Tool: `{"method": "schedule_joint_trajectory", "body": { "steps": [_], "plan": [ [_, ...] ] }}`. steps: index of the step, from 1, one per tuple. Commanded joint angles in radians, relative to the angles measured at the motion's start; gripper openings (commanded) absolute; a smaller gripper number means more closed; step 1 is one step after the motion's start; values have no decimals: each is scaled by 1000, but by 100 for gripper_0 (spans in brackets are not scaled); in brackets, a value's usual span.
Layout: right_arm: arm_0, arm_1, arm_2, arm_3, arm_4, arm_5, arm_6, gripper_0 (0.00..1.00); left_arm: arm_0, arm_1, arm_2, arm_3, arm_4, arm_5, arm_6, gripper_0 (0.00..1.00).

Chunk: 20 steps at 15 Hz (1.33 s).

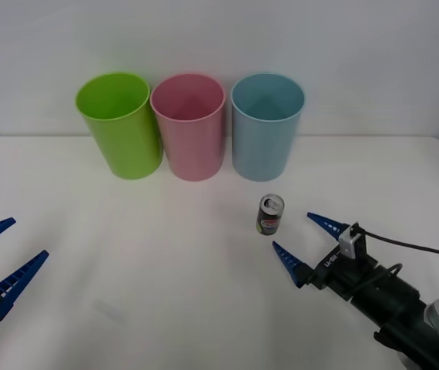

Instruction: Grasp the object on the table and drop it into the matching bin: aluminum can to the light blue bin, PET bottle to the pink bin.

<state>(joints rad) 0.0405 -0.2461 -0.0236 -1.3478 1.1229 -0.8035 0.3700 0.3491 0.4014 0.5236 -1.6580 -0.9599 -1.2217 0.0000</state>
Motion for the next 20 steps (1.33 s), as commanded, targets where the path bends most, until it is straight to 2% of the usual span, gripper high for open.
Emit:
{"method": "schedule_joint_trajectory", "body": {
  "steps": [1, 5, 9, 20],
  "plan": [
    [-57, 25, 11, 67, 8, 12, 18, 100, 0, 0, 0, 0, 0, 0, 0, 100],
    [-117, 77, 8, 125, 49, 53, 38, 100, 0, 0, 0, 0, 0, 0, 0, 100],
    [-175, 110, 19, 193, 57, 82, 63, 100, 0, 0, 0, 0, 0, 0, 0, 100],
    [-217, 134, 44, 219, 71, 150, 90, 100, 0, 0, 0, 0, 0, 0, 0, 100]
  ]
}}
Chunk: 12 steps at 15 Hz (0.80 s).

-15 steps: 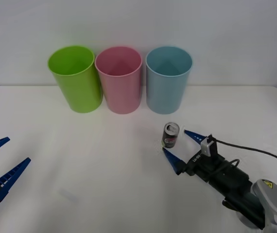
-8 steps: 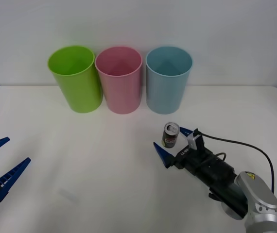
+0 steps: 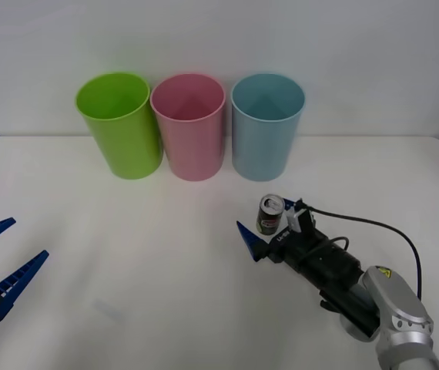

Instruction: Grasp the object on the table and drop it into the matching bin: aluminum can to the light blue bin, PET bottle to the pink bin.

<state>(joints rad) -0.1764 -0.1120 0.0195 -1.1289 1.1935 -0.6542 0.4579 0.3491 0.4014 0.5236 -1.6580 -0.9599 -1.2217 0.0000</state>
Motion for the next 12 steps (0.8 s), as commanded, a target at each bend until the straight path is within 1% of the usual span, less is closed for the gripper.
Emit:
{"method": "schedule_joint_trajectory", "body": {
  "steps": [1, 2, 3, 4, 12],
  "plan": [
    [0, 0, 0, 0, 0, 1, 2, 100, 0, 0, 0, 0, 0, 0, 0, 100],
    [0, 0, 0, 0, 0, 1, 5, 85, 0, 0, 0, 0, 0, 0, 0, 100],
    [0, 0, 0, 0, 0, -1, 7, 25, 0, 0, 0, 0, 0, 0, 0, 100],
    [0, 0, 0, 0, 0, 1, 8, 0, 0, 0, 0, 0, 0, 0, 0, 100],
    [2, 0, 2, 0, -11, -2, 7, 0, 0, 0, 0, 0, 0, 0, 0, 100]
  ]
}}
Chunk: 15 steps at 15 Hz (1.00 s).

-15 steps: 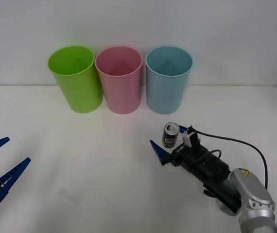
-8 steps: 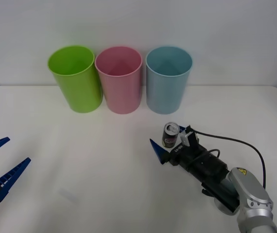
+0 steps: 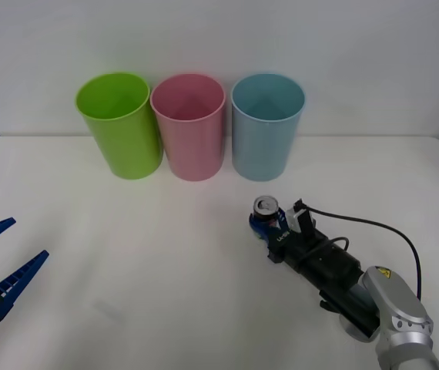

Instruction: Grasp the object on the table and drop it into the matching bin: aluminum can to the light blue bin, PET bottle to the pink bin.

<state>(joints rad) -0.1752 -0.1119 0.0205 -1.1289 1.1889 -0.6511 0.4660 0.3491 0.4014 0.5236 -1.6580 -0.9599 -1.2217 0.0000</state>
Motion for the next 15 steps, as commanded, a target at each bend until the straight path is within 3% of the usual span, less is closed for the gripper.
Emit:
{"method": "schedule_joint_trajectory", "body": {
  "steps": [1, 7, 11, 15],
  "plan": [
    [0, 0, 1, -2, -8, -10, -3, 0, 0, 0, 0, 0, 0, 0, 0, 100],
    [60, -18, 12, -111, -20, -9, -26, 0, 0, 0, 0, 0, 0, 0, 0, 100],
    [200, -107, 101, -390, -52, 71, -184, 0, 0, 0, 0, 0, 0, 0, 0, 100],
    [289, -176, 131, -615, -48, 131, -300, 0, 0, 0, 0, 0, 0, 0, 0, 100]
  ]
}}
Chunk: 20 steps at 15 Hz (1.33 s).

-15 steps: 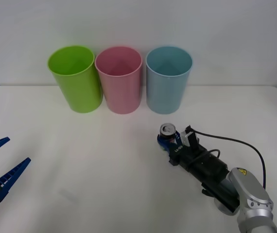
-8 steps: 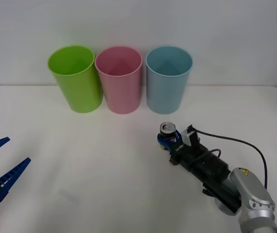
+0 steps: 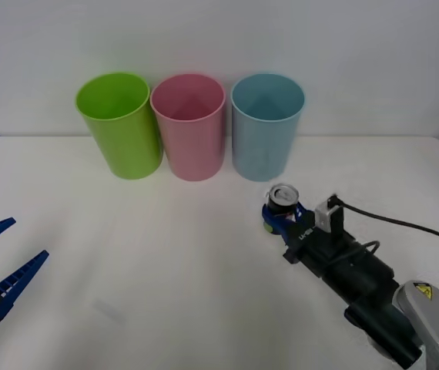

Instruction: Grasp the object on the table and drop it into the matching bin: aluminum can to the light blue bin, PET bottle to the pink bin.

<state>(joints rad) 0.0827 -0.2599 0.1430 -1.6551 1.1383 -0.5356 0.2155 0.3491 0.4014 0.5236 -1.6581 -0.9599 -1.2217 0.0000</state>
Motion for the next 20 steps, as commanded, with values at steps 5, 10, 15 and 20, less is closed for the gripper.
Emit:
{"method": "schedule_joint_trajectory", "body": {
  "steps": [5, 10, 15, 20],
  "plan": [
    [62, -96, 7, -273, 35, 28, -231, 0, 0, 0, 0, 0, 0, 0, 0, 100],
    [19, -170, -23, -384, 78, 48, -427, 0, 0, 0, 0, 0, 0, 0, 0, 100],
    [-132, -213, -59, -359, 132, 48, -628, 0, 0, 0, 0, 0, 0, 0, 0, 100],
    [-323, -165, -91, -169, 192, 48, -640, 0, 0, 0, 0, 0, 0, 0, 0, 100]
  ]
}}
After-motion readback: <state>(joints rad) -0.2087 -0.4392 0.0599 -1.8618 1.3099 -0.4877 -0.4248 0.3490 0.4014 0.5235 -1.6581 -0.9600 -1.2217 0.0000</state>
